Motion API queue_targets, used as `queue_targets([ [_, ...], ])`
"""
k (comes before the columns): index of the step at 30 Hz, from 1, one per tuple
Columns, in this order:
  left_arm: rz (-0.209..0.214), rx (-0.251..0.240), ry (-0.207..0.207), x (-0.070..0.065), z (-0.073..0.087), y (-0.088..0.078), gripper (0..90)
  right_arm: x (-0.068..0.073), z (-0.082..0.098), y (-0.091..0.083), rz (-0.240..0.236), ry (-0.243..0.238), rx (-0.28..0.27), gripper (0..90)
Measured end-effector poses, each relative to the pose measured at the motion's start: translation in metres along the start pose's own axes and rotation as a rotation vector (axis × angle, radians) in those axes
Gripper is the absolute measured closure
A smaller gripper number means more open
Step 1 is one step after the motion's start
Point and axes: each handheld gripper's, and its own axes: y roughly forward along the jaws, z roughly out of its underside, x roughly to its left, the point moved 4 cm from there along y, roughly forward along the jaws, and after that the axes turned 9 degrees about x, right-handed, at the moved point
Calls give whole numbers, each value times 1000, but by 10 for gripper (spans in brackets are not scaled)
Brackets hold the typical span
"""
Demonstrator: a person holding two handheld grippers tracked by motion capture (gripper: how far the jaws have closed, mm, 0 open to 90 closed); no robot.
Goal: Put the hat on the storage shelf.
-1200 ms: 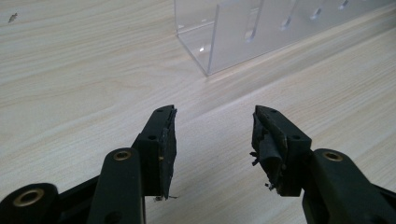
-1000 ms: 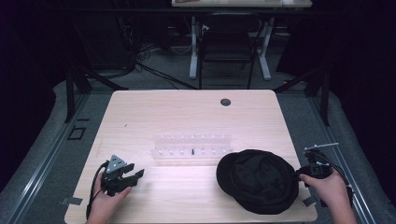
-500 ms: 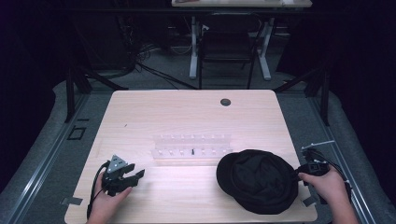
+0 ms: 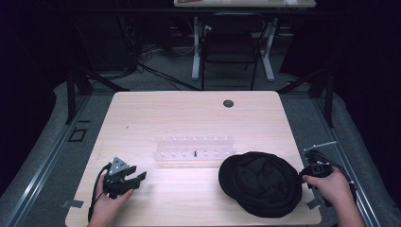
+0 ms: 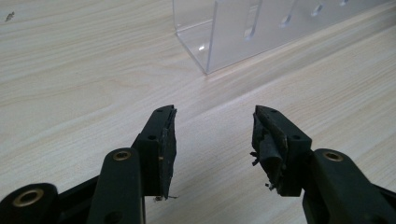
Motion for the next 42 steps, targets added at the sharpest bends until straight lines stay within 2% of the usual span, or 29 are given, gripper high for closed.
queue_targets([
  [2, -1, 0, 0, 0, 0, 0, 497, -1, 1, -2, 6, -6, -5, 872],
  [3, -1, 0, -1, 0, 0, 0, 497, 0, 2, -1, -15, 6, -26, 872],
  [4, -1, 0, -1, 0, 0, 0, 497, 0, 2, -2, -16, 1, -33, 874],
  [5, -2, -1, -1, 0, 0, 0, 497, -1, 3, -4, -18, -18, -14, 875],
  [11, 0, -1, -3, 0, 0, 1, 497, 4, 6, -10, -43, -17, -53, 879],
  [14, -1, -2, -1, -1, 0, 1, 497, 6, 8, -15, -45, -28, -38, 880],
  [15, -1, -4, 3, -1, 0, 1, 497, 7, 9, -16, -59, -18, -60, 881],
  [17, -2, -5, 2, -1, 0, 1, 497, 8, 10, -19, -68, -26, -53, 881],
  [20, 0, -3, -3, -1, 0, 1, 497, 10, 10, -23, -94, -10, -76, 881],
  [23, 0, -3, -5, -1, 0, 1, 497, 10, 11, -27, -127, -29, -70, 881],
  [25, 1, -4, -5, -1, 0, 1, 497, 11, 12, -29, -132, -33, -67, 881],
  [26, 1, -3, -5, -1, 0, 1, 497, 8, 13, -33, -67, -49, -41, 881],
  [27, 0, -3, -5, -1, 0, 1, 497, 10, 13, -33, -97, -42, -58, 881],
  [28, 0, -3, -5, -1, 0, 1, 497, 14, 13, -31, -131, -5, -84, 882],
  [32, -1, -5, -5, -1, 0, 1, 497, 14, 13, -37, -159, -47, -80, 881],
  [33, -1, -6, -5, -1, 0, 1, 497, 15, 13, -37, -175, -38, -90, 881],
  [39, 1, -6, -6, -1, 0, 1, 500, 20, 13, -43, -186, -42, -109, 881],
  [40, 1, -8, -5, -1, 0, 1, 501, 18, 14, -46, -145, -52, -84, 881],
  [41, 1, -8, -4, -1, 0, 1, 501, 20, 14, -44, -186, -46, -95, 881],
  [42, 2, -8, -1, -1, 0, 1, 501, 21, 14, -45, -181, -46, -100, 881],
])
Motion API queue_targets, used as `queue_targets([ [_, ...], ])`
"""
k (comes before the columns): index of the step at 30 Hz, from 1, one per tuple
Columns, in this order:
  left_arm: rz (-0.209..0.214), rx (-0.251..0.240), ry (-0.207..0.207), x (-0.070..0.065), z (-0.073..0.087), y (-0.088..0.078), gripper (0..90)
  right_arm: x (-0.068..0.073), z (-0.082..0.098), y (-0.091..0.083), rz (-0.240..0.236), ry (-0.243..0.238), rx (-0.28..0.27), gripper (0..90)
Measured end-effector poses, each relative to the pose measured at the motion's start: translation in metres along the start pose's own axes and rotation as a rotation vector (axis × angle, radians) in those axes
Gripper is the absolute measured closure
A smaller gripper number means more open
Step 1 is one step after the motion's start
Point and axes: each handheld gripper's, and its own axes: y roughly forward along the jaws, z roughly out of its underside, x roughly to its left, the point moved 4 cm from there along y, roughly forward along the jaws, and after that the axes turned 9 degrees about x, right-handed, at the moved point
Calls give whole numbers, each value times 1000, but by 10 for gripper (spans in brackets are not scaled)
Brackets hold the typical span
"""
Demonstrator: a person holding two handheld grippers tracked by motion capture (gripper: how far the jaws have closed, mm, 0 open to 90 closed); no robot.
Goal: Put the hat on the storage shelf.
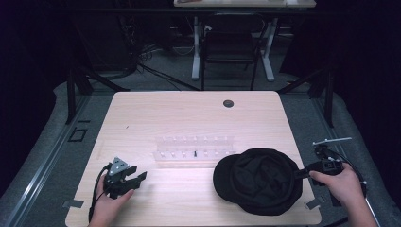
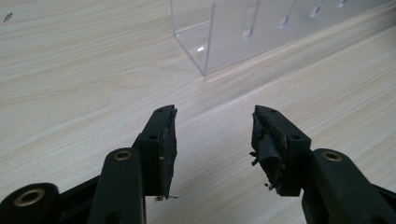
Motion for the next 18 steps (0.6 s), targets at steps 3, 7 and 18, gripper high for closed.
queue_targets([
  [3, 0, -1, -4, 0, 0, 0, 501, 3, 1, -2, 18, -6, 6, 881],
  [7, -2, 0, -4, 0, 0, -1, 501, 7, 1, -3, 8, -5, -11, 882],
  [18, -2, -1, 0, 0, 0, 0, 501, 22, 3, -16, -45, -37, -23, 882],
])
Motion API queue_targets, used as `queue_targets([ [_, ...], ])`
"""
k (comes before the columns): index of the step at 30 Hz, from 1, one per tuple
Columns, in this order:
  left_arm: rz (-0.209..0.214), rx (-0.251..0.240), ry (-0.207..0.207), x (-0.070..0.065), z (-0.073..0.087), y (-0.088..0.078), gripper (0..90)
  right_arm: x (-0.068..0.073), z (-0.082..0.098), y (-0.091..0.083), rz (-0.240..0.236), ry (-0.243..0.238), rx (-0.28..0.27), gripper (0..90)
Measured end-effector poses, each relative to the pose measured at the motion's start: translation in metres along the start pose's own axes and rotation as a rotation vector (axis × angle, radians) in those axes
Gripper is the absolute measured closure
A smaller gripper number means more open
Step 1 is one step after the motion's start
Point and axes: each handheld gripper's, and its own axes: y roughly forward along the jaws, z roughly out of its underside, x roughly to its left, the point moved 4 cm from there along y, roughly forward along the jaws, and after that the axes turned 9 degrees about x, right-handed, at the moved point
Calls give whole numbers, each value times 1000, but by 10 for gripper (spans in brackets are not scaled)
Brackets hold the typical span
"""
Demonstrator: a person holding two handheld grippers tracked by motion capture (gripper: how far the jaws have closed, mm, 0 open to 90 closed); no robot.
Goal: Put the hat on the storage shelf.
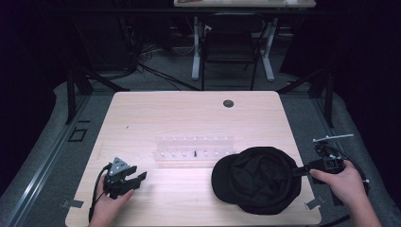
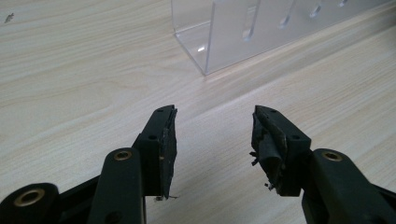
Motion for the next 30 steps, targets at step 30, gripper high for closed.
queue_targets([
  [30, -4, -1, 6, 0, 0, -1, 501, 41, -6, -17, -127, -82, -45, 870],
])
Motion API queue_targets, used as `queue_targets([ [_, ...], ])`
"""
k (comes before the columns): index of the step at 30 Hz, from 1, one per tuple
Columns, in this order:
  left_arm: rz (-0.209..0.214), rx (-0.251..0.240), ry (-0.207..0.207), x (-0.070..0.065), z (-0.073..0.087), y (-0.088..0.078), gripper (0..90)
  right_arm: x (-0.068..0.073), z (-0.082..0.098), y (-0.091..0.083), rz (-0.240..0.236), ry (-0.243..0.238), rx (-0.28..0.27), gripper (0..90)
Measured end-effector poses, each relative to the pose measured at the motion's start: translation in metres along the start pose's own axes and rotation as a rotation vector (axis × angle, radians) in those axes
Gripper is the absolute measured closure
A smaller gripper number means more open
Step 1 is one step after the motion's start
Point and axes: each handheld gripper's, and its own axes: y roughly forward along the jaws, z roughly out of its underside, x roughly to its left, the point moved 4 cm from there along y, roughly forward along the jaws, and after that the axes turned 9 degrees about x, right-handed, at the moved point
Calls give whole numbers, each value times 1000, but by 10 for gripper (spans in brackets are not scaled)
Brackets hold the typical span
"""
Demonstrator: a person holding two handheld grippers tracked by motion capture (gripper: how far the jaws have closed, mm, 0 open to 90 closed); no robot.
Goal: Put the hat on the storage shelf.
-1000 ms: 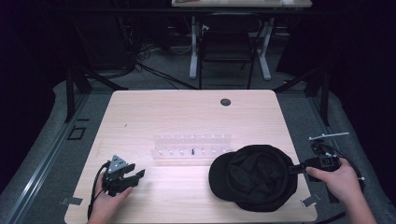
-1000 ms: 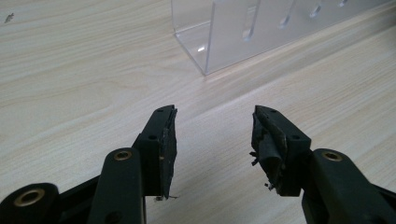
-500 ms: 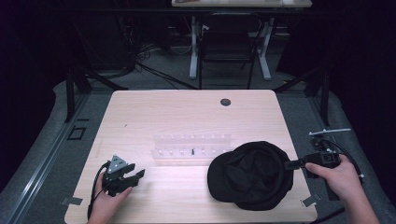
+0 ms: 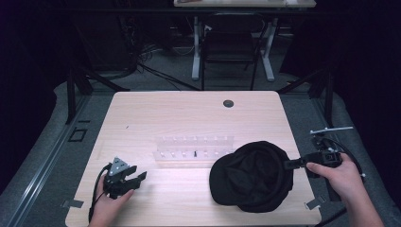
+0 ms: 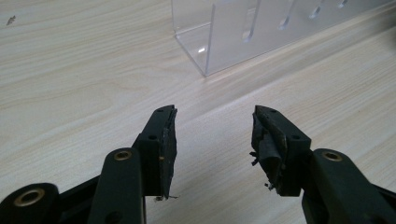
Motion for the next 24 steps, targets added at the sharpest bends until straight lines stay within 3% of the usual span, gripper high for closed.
queue_targets([
  [2, 0, 0, 0, 0, 0, 0, 501, 1, -1, 0, 1, -3, -6, 877],
  [18, -1, -2, -7, 0, 0, 0, 501, 18, -9, -4, -198, -5, -13, 881],
  [22, -1, -2, -2, 0, 0, 0, 501, 23, -11, -6, -200, -10, -3, 882],
  [23, -1, -2, -3, 0, 0, 0, 500, 26, -11, -5, -241, -7, -15, 882],
  [24, -2, -3, -2, 0, 0, 0, 501, 27, -12, -6, -252, -9, -13, 882],
])
